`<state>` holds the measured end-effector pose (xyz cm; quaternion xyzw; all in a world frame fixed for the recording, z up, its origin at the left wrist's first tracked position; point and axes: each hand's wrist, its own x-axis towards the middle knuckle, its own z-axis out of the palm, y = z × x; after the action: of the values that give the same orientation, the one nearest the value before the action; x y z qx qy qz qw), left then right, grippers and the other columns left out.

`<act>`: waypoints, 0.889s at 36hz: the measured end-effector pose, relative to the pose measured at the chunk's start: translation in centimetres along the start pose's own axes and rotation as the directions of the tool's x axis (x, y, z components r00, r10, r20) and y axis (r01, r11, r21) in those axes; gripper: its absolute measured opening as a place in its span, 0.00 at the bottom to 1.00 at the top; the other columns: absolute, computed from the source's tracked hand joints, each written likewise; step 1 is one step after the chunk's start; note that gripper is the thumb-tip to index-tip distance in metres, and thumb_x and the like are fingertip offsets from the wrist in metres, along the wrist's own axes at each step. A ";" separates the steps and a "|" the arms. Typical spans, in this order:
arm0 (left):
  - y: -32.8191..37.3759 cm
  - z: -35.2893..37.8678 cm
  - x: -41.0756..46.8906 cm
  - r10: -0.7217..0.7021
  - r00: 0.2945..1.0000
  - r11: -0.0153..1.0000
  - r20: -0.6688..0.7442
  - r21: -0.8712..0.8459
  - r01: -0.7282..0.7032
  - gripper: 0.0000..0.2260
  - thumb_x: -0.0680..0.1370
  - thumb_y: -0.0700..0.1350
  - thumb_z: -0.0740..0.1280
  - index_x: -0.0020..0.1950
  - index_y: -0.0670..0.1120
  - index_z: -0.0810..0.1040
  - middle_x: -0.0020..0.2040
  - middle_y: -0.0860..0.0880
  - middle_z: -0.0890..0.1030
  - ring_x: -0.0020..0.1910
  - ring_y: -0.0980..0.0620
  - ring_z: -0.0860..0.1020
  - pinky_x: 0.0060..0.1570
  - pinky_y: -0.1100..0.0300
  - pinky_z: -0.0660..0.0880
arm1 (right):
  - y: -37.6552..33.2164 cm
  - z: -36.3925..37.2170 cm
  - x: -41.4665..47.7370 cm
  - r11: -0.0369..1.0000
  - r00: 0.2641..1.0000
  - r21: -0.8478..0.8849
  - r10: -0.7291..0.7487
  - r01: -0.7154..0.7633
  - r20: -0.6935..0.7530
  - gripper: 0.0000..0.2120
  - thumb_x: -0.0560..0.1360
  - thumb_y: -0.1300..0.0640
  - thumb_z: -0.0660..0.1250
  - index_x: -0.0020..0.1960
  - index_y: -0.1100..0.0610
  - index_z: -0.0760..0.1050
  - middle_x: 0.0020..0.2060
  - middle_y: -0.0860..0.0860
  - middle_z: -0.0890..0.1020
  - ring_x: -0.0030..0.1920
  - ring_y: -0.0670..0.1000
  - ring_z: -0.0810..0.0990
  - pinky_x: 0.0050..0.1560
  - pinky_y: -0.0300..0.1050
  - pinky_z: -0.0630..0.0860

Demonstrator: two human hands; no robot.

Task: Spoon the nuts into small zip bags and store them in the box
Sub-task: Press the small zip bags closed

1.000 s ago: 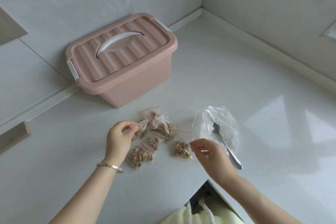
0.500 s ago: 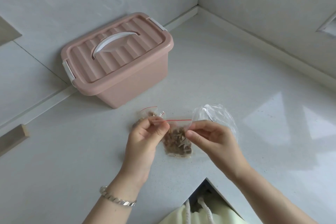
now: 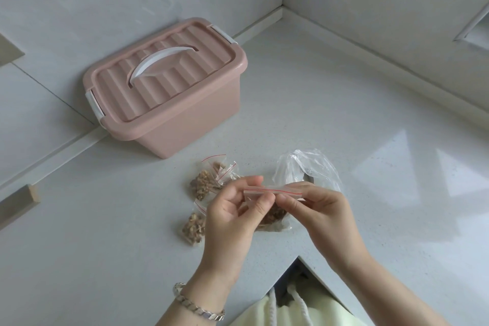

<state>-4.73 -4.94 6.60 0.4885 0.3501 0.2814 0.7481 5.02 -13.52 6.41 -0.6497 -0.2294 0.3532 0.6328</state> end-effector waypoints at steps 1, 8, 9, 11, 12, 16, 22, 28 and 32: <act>-0.2 -0.1 0.0 -0.026 0.999 1.000 0.023 0.018 0.026 0.12 0.66 0.41 0.75 0.47 0.43 0.80 0.39 0.48 0.84 0.41 0.57 0.82 0.40 0.68 0.75 | -0.1 0.0 -0.1 1.000 1.000 0.003 0.002 -0.002 -0.006 0.07 0.65 0.53 0.72 0.42 0.53 0.84 0.39 0.52 0.85 0.43 0.51 0.83 0.46 0.43 0.78; -0.2 -0.1 -0.4 -0.103 0.995 0.993 0.017 0.059 0.102 0.07 0.67 0.46 0.75 0.42 0.46 0.85 0.43 0.41 0.84 0.42 0.46 0.82 0.37 0.58 0.78 | -0.5 0.0 -0.1 0.996 0.997 0.053 0.073 -0.072 -0.006 0.07 0.62 0.54 0.72 0.38 0.56 0.84 0.37 0.53 0.85 0.41 0.50 0.84 0.43 0.39 0.78; -0.2 -0.1 -0.4 -0.105 0.994 0.993 0.018 0.048 0.104 0.08 0.67 0.47 0.75 0.42 0.45 0.85 0.43 0.40 0.84 0.43 0.46 0.82 0.37 0.59 0.78 | -0.5 -0.1 -0.2 0.994 0.996 0.064 0.087 -0.086 -0.013 0.06 0.62 0.53 0.72 0.36 0.55 0.84 0.36 0.53 0.85 0.40 0.50 0.84 0.43 0.39 0.78; -0.1 -0.1 -0.4 -0.095 0.995 0.995 0.020 0.037 0.095 0.08 0.67 0.46 0.72 0.43 0.44 0.85 0.44 0.41 0.84 0.45 0.45 0.82 0.41 0.59 0.77 | -0.7 -0.3 -0.2 0.990 0.994 0.088 0.111 -0.109 -0.019 0.05 0.62 0.53 0.71 0.35 0.53 0.83 0.34 0.53 0.85 0.37 0.49 0.83 0.43 0.39 0.78; 0.0 -0.1 -0.4 -0.088 0.996 0.996 0.022 0.027 0.087 0.08 0.68 0.45 0.70 0.43 0.43 0.85 0.44 0.42 0.84 0.46 0.46 0.82 0.42 0.60 0.77 | -0.7 -0.3 -0.3 0.988 0.993 0.100 0.118 -0.115 -0.016 0.05 0.62 0.53 0.71 0.34 0.55 0.83 0.34 0.53 0.85 0.36 0.48 0.82 0.43 0.40 0.78; -0.1 0.0 -0.5 -0.066 0.997 0.997 0.040 0.031 0.064 0.11 0.67 0.49 0.72 0.43 0.43 0.85 0.45 0.42 0.84 0.47 0.47 0.82 0.41 0.62 0.77 | -1.0 -0.4 -0.5 0.980 0.992 0.159 0.124 -0.120 -0.018 0.08 0.64 0.57 0.69 0.36 0.62 0.81 0.34 0.54 0.85 0.36 0.48 0.81 0.39 0.36 0.77; -0.7 -0.2 -0.5 -0.066 0.998 0.997 -0.012 0.028 0.066 0.18 0.63 0.52 0.72 0.44 0.40 0.83 0.45 0.40 0.84 0.47 0.44 0.81 0.44 0.59 0.77 | -1.4 -0.3 -0.6 0.966 0.989 0.230 0.133 -0.117 -0.058 0.02 0.61 0.61 0.70 0.31 0.59 0.82 0.30 0.53 0.84 0.33 0.47 0.82 0.37 0.34 0.76; -0.9 -0.1 -0.7 -0.052 0.998 0.998 -0.025 0.030 0.053 0.17 0.63 0.53 0.72 0.44 0.41 0.84 0.45 0.41 0.84 0.48 0.45 0.81 0.45 0.60 0.77 | -1.3 -0.5 -0.5 0.968 0.987 0.222 0.140 -0.120 -0.075 0.02 0.60 0.61 0.71 0.32 0.60 0.81 0.30 0.55 0.83 0.33 0.48 0.82 0.37 0.34 0.76; -0.9 -0.1 -0.8 -0.044 0.999 0.998 -0.016 0.053 0.045 0.18 0.64 0.53 0.72 0.45 0.41 0.83 0.45 0.40 0.84 0.49 0.43 0.81 0.47 0.56 0.78 | -1.2 -0.5 -0.6 0.982 0.992 0.156 0.116 -0.108 -0.043 0.05 0.61 0.57 0.71 0.34 0.59 0.81 0.33 0.54 0.84 0.35 0.49 0.82 0.41 0.37 0.78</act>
<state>-5.19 -5.82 5.95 0.4982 0.3739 0.2590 0.7382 5.22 -14.19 7.64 -0.6200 -0.1480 0.3879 0.6658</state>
